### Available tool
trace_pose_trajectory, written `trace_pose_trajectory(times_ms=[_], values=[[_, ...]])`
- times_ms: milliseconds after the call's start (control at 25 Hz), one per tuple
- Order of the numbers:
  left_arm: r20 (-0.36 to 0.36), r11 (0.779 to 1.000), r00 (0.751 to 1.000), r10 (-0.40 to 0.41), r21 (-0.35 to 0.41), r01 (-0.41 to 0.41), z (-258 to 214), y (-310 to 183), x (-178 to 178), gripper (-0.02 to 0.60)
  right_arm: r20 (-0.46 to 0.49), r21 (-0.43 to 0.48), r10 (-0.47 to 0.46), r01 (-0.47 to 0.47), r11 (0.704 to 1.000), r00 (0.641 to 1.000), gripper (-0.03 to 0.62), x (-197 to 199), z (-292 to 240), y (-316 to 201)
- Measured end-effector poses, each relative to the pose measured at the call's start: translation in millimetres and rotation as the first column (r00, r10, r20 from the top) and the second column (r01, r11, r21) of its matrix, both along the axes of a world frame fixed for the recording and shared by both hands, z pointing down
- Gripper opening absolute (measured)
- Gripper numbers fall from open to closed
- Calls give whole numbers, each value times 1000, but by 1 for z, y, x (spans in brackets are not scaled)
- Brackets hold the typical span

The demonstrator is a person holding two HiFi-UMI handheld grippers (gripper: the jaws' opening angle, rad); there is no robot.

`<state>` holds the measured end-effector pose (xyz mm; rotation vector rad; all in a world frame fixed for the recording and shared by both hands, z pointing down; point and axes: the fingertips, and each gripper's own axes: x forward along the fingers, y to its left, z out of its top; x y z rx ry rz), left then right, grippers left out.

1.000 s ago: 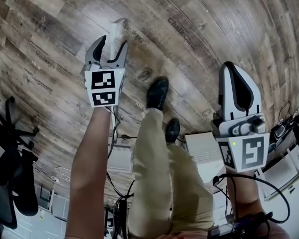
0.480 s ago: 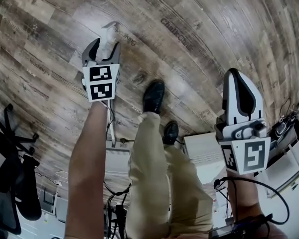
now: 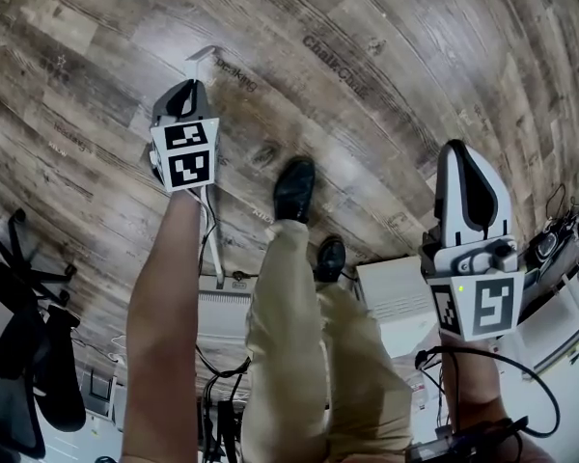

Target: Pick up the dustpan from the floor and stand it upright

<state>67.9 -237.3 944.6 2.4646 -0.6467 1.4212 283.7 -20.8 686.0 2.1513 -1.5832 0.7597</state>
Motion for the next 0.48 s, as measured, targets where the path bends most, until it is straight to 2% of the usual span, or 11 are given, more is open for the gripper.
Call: trace_pose_trajectory(times_ms=[200,240,280,480], values=[[11,1000,1000,17,-3,-17,3,4,-1,36,0,6,-4,4,1000,1000,9,-5,-7,-1],[0,1000,1000,22,-11,-22,2,5,1,120,3,5,-4,4,1000,1000,9,-6,-7,-1],[-12,1000,1000,25,-16,-25,1,4,4,167,5,3,-2,2,1000,1000,9,-6,-6,0],[-22,1000,999,29,-2,-29,6,2,6,252,24,-22,0,1,1000,1000,8,-12,5,5]])
